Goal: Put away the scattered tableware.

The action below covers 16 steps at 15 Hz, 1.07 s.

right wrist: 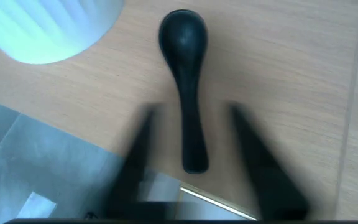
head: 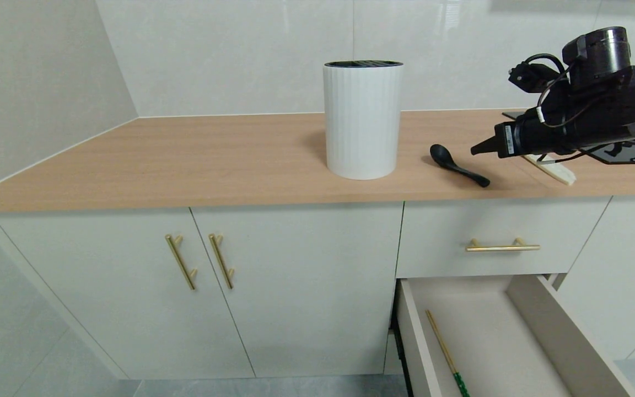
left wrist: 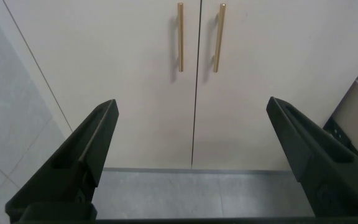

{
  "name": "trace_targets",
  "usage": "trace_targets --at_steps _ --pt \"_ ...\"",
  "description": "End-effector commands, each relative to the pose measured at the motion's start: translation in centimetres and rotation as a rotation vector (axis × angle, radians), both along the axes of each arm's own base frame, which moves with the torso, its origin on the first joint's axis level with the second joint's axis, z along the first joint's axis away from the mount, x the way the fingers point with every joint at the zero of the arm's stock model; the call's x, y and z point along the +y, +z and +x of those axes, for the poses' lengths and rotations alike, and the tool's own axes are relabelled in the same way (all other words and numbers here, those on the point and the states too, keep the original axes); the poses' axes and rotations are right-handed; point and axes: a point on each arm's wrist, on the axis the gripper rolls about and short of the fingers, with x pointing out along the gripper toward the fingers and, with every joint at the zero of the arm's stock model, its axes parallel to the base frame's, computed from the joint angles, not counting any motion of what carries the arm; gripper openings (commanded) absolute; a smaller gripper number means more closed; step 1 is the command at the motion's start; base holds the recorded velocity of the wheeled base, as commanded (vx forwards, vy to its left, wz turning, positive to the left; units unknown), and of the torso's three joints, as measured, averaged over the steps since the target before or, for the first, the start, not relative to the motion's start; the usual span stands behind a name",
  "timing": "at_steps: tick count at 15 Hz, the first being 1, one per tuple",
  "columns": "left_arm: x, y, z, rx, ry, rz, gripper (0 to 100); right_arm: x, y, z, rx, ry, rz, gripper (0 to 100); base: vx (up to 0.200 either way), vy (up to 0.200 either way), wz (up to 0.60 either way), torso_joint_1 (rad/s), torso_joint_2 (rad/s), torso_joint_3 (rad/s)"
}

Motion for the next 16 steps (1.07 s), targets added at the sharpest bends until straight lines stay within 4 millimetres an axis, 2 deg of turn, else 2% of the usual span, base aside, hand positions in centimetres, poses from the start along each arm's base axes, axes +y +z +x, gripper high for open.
trace_targets --at_steps 1,3,9,12,13,16 --pt "0.0 0.0 0.0 0.000 -0.001 0.000 100 0.0 0.2 -0.1 -0.004 0.009 0.004 100 0.000 0.000 0.00 0.000 0.00 0.000" --pt "0.0 0.0 0.0 0.000 0.001 0.000 100 0.1 -0.3 0.2 0.007 0.011 0.001 100 0.000 0.000 0.00 0.000 0.00 0.000" --pt "0.0 0.0 0.0 0.000 0.001 0.000 100 0.6 -4.4 2.8 0.113 0.007 -0.019 100 0.000 0.000 0.00 0.000 0.00 0.000" --pt "0.0 0.0 0.0 0.000 0.001 0.000 100 0.6 -4.7 3.0 0.117 -0.004 -0.028 100 0.000 0.000 0.00 0.000 0.00 0.000" --pt "0.0 0.0 0.0 0.000 0.001 0.000 100 0.6 -4.7 3.0 0.117 -0.004 -0.028 0 0.000 0.000 0.00 0.000 0.00 0.000" --pt "0.0 0.0 0.0 0.000 0.001 0.000 100 0.6 -4.7 3.0 0.119 -0.005 -0.029 0 0.000 0.000 0.00 0.000 0.00 0.000"
